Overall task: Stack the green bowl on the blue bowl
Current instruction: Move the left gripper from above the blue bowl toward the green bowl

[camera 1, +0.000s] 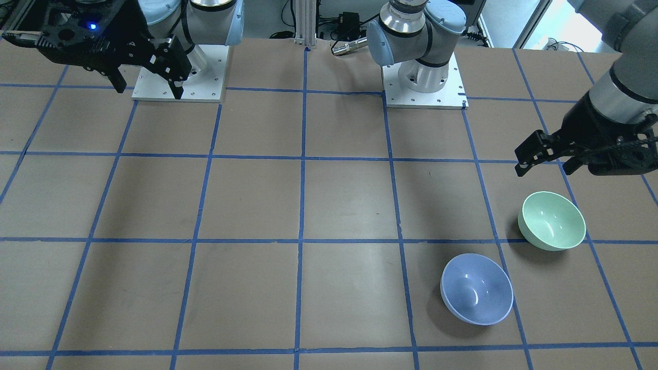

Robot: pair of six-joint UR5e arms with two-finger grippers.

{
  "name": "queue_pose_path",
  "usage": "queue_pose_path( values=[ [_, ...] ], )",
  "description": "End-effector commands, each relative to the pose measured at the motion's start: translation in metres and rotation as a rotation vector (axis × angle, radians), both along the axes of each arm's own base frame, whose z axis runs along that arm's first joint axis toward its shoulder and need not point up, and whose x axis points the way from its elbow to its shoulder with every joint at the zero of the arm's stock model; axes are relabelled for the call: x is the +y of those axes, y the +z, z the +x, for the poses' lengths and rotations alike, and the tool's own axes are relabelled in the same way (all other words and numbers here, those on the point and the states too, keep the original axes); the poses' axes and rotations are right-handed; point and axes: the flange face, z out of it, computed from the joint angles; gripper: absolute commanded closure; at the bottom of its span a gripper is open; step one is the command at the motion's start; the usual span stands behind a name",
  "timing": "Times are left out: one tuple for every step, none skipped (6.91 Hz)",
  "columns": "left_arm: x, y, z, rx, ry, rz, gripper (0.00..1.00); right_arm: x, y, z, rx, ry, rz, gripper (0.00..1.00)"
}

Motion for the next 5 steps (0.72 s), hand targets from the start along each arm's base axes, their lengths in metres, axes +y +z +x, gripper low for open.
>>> queue_pose_path(
  values=[
    [0.001,-0.036,0.072,0.029,-0.015,0.052,0.00,0.000,0.000,0.000,0.000,0.000,-0.001,0.00],
    [0.008,-0.055,0.132,0.043,0.010,0.052,0.00,0.000,0.000,0.000,0.000,0.000,-0.001,0.00],
    [0.014,-0.074,0.167,0.061,0.037,0.068,0.00,0.000,0.000,0.000,0.000,0.000,-0.001,0.00],
    [0.004,-0.096,0.184,0.093,-0.003,0.020,0.00,0.000,0.000,0.000,0.000,0.000,-0.001,0.00],
    [0.002,-0.121,0.204,0.109,-0.012,0.027,0.00,0.000,0.000,0.000,0.000,0.000,0.000,0.00]
  ],
)
